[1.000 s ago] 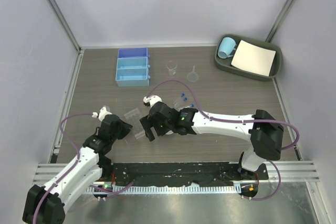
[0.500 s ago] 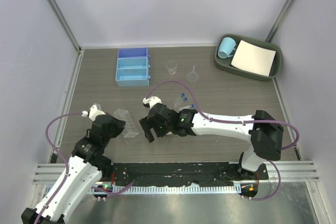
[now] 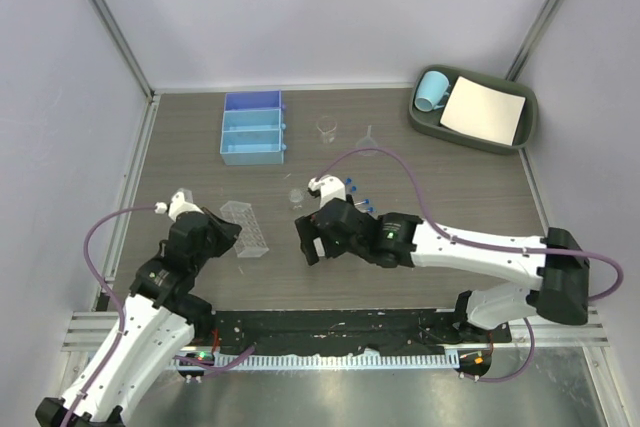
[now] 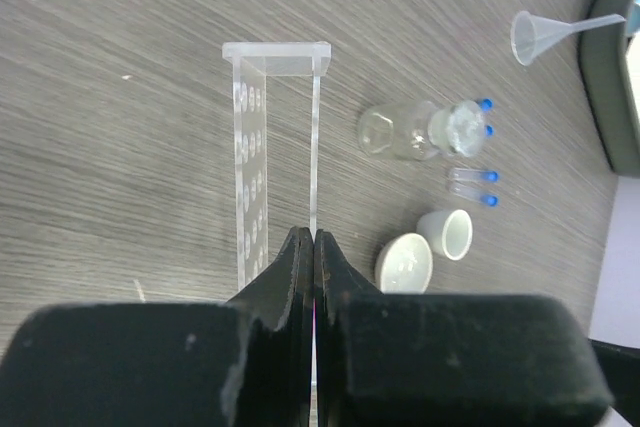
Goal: Organize the chemistry lab equipment
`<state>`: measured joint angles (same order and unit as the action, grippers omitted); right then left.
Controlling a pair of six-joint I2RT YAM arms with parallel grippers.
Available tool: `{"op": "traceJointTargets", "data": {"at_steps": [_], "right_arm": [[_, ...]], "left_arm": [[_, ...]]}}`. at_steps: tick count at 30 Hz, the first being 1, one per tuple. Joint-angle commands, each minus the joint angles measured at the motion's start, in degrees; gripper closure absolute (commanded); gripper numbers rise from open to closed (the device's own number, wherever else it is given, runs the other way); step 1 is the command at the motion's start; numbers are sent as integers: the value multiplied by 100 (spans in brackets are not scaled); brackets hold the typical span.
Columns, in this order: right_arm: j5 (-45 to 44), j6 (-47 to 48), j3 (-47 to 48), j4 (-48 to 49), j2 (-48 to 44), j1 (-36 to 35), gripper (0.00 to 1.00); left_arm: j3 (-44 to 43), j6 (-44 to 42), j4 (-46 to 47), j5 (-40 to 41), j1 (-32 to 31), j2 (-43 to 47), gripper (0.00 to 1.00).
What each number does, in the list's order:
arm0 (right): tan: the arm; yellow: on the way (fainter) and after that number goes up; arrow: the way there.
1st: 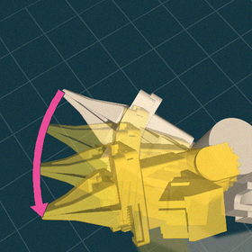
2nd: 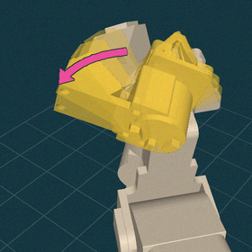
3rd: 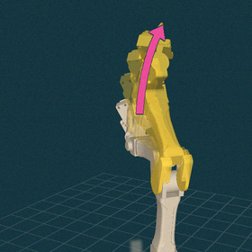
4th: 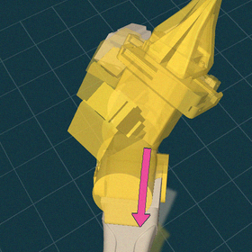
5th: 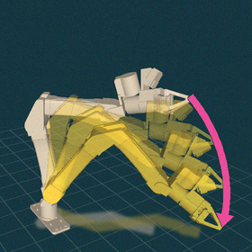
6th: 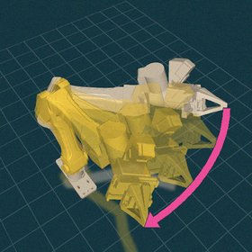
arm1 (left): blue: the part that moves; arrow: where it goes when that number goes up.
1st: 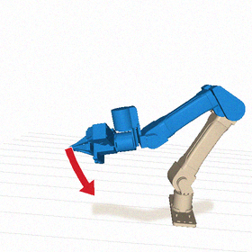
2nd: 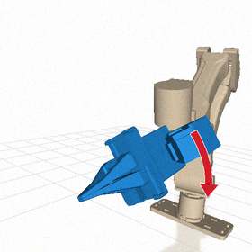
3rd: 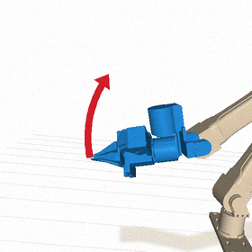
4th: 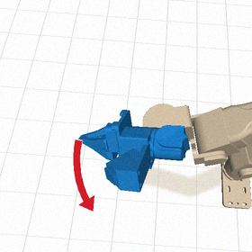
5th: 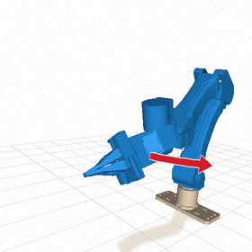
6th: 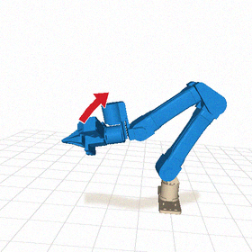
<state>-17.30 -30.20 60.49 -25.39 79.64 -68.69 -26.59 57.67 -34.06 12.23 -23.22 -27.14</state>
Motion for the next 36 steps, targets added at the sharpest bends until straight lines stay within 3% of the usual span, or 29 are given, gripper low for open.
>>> {"op": "traceJointTargets", "data": {"at_steps": [1, 8, 16, 21, 31, 36], "right_arm": [[-983, -373, -116, -378, -650, -31, 7], [-1609, -716, -371, -863, -1468, 13, 7], [-1856, -918, -818, -1100, -2285, 171, 7], [-2075, -1225, -1135, -1188, -2855, 444, 7], [-3015, -1902, -1154, -2259, -4122, 1050, 6], [-3534, -2157, -768, -3005, -4342, 1068, 6]], "left_arm": [[-399, -37, 549, -685, 20, -230, 100], [-830, 34, 998, -1547, 28, -591, 100], [-1418, 385, 1911, -3207, 11, -1345, 99], [-1665, 499, 2587, -3543, -129, -1979, 99], [-2447, 737, 4583, -3552, -1684, -4500, 100], [-3026, 930, 5496, -3780, -2098, -5729, 100]]}}
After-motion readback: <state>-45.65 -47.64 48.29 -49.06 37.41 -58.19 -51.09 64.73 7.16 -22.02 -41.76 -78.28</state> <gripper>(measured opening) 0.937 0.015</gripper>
